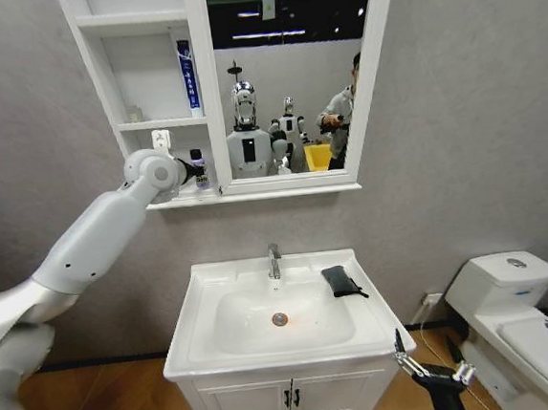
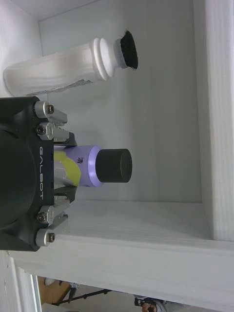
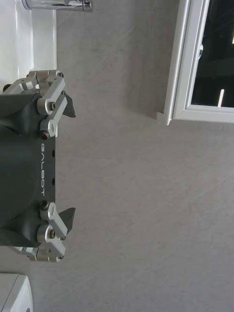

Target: Move facial cleanser and shampoo from washbasin to cabinet, then wipe washbasin with towel.

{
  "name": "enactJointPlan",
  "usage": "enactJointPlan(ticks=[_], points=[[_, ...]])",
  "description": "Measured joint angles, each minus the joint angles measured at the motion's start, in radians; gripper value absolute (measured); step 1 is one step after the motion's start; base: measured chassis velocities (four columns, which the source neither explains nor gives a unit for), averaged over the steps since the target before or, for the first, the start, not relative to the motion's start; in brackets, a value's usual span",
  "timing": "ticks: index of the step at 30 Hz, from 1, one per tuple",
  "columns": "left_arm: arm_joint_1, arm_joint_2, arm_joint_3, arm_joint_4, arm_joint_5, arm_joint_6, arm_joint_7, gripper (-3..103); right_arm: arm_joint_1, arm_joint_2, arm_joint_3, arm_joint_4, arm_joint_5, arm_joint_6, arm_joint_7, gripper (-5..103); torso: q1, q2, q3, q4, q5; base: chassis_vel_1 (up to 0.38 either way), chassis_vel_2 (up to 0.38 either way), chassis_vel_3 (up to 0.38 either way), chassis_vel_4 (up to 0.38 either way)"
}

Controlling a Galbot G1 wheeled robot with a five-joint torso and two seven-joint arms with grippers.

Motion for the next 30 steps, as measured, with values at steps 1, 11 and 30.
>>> enactJointPlan(ticks=[1,11,30], points=[[0.006,0.000,0.000,0.001,0.015,0.000,0.006,40,0.005,-0.003,0.001,-0.003,0.002,-0.002,0.001,100,0.000,0.000,0.000,0.0002,-0.0002,0.000,0.000,0.000,0.000],[0.056,0.051,-0.016,-0.033,0.081,-0.001,0.057,71,0.021,-0.016,0.000,-0.012,0.012,-0.014,0.003,100,0.000,0.000,0.000,0.0001,-0.0003,0.000,0.000,0.000,0.000],[0.986,0.475,-0.578,-0.500,0.462,-0.385,0.471,100,0.054,-0.018,-0.009,0.018,0.008,-0.066,0.020,100,0.000,0.000,0.000,0.0005,0.0001,0.000,0.000,0.000,0.000]])
